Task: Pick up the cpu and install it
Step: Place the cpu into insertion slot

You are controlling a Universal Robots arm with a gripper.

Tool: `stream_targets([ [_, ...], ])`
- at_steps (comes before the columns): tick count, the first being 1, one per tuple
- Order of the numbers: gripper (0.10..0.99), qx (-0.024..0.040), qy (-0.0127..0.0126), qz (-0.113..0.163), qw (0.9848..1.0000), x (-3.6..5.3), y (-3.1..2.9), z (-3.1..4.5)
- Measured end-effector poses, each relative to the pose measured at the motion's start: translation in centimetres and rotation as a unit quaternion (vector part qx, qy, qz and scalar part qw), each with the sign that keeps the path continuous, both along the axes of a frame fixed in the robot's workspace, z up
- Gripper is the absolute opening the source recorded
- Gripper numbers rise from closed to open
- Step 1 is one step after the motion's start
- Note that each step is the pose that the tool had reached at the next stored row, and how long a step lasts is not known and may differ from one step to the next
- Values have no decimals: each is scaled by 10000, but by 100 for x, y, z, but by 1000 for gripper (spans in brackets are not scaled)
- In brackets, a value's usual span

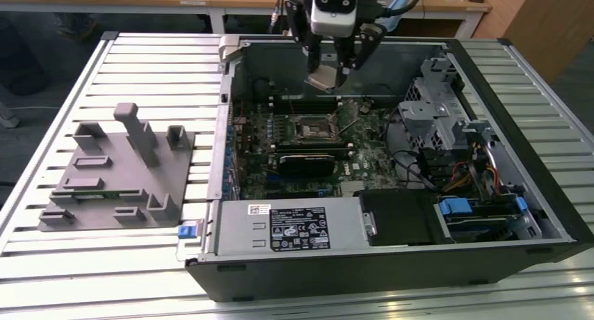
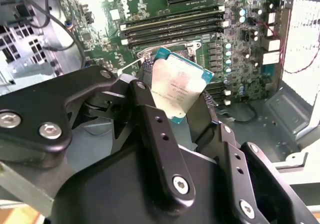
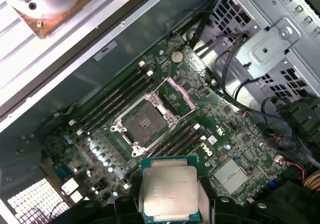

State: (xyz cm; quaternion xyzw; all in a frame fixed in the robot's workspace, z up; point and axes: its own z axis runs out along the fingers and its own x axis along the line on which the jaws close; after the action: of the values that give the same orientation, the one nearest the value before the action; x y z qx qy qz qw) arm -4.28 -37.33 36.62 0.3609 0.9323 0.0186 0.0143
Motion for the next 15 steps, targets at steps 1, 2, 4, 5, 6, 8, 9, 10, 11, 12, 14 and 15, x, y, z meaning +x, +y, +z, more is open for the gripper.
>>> stream_targets([
  [1,525,0,0,-66,10000,0,1,-3],
  [2,525,0,-1,-139,9999,0,1,-6],
  [4,525,0,0,-312,9995,0,1,-12],
  [5,525,0,0,-397,9992,0,2,-16],
  [6,525,-1,0,-481,9988,0,2,-19],
  [8,525,-1,0,-650,9979,0,2,-25],
  [9,525,-1,0,-738,9973,0,2,-29],
  [10,525,0,0,-817,9967,0,2,-33],
  [11,525,-1,0,-912,9958,0,2,-37],
  [12,525,-1,0,-1001,9950,0,2,-41],
  [14,525,-1,0,-1174,9931,0,2,-48],
  [15,525,-1,0,-1257,9921,0,2,-51],
])
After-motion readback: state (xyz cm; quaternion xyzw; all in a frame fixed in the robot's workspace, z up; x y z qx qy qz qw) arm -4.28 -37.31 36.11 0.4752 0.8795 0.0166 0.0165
